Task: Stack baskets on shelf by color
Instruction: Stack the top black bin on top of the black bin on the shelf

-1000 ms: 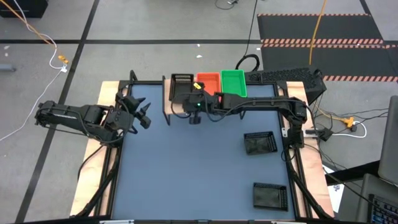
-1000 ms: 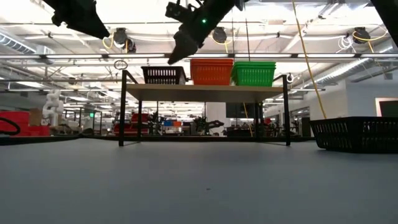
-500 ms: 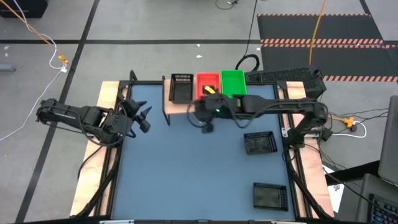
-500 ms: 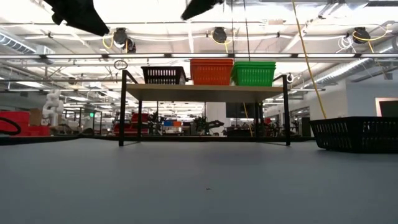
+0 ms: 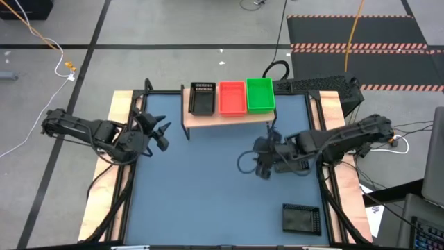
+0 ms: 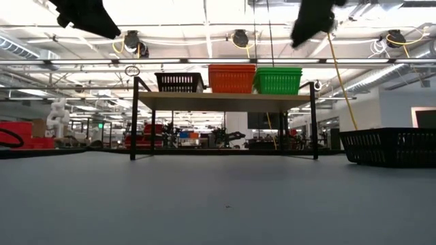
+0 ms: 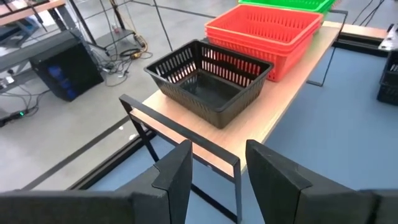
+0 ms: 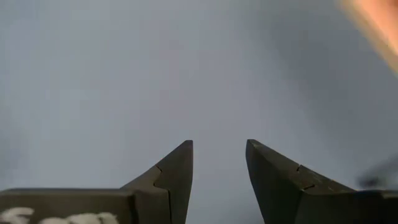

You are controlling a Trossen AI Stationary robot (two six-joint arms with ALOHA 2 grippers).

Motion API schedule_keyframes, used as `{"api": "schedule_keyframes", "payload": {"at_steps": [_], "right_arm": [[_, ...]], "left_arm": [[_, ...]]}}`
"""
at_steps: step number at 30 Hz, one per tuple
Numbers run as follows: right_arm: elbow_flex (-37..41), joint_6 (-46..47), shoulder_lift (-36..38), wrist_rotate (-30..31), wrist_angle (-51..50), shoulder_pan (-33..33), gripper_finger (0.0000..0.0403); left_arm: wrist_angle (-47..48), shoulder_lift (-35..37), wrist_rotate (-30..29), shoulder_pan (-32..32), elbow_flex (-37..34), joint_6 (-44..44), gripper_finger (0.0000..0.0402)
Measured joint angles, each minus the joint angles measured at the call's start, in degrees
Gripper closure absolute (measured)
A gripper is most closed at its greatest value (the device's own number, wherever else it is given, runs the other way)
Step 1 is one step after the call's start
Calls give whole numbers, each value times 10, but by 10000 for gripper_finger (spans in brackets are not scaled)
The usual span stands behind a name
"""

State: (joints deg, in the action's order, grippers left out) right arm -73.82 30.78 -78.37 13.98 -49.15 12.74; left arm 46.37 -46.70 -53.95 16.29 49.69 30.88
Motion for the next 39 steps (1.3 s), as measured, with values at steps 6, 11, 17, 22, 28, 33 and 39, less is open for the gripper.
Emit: {"api": "schedule_keyframes", "payload": {"at_steps": [6,11,17,22,28,33,39], "right_arm": [[113,213,44,55,-35,-1,261],[204,322,56,34,-21,-6,261],[268,366,55,8,46,-6,261],[297,388,55,7,48,-6,261],[320,390,55,-8,66,-6,281],[348,388,55,-36,85,-6,327],[360,371,56,-62,110,8,379]], "left_arm": [[-48,-41,-4,-16,0,-6,250],[-149,-101,14,-39,0,-92,250],[-273,-159,79,-83,0,-227,250],[-299,-172,110,-118,0,-252,250],[-300,-171,137,-147,0,-244,250],[-302,-185,171,-155,0,-241,250],[-297,-207,181,-155,0,-241,250]]}}
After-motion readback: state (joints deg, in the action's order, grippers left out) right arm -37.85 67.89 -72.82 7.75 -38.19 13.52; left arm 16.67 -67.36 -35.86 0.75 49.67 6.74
